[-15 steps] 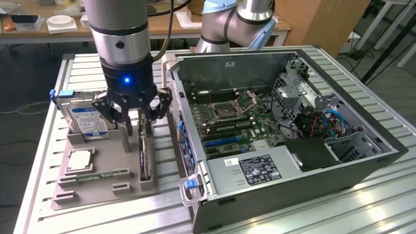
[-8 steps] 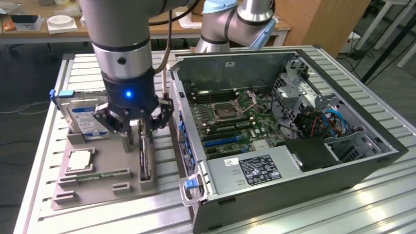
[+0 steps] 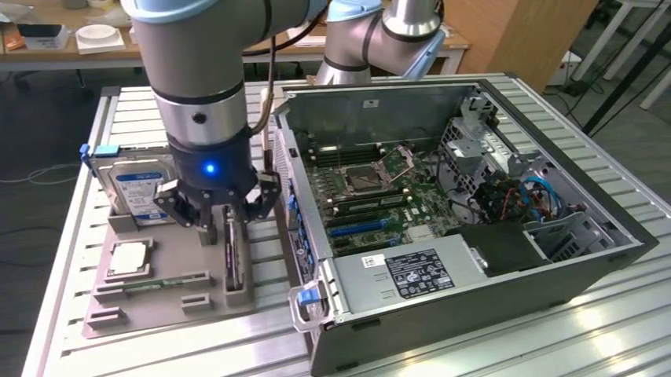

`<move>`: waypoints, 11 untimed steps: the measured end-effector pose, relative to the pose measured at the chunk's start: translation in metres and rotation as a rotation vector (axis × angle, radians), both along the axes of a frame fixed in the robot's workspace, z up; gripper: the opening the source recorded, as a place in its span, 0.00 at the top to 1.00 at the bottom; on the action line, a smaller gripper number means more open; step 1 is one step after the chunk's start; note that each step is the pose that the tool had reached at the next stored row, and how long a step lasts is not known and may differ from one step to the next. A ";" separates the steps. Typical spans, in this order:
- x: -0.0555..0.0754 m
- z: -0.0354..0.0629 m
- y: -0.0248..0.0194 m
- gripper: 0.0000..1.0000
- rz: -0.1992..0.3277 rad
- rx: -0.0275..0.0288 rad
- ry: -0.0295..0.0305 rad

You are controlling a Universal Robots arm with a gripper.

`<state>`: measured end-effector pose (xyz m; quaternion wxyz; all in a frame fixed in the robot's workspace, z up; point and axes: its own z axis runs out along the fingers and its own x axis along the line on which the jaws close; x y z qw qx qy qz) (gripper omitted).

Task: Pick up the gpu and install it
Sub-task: 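Pick up the gpu and move the gpu toward the slot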

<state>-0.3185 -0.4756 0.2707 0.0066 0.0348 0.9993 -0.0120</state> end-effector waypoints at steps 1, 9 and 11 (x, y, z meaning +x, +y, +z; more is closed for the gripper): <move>0.000 -0.0019 -0.0007 0.55 0.000 0.0002 -0.0002; -0.003 -0.0163 -0.0024 0.55 0.003 -0.0001 0.0000; -0.005 -0.0200 -0.0020 0.55 0.006 0.0001 -0.0001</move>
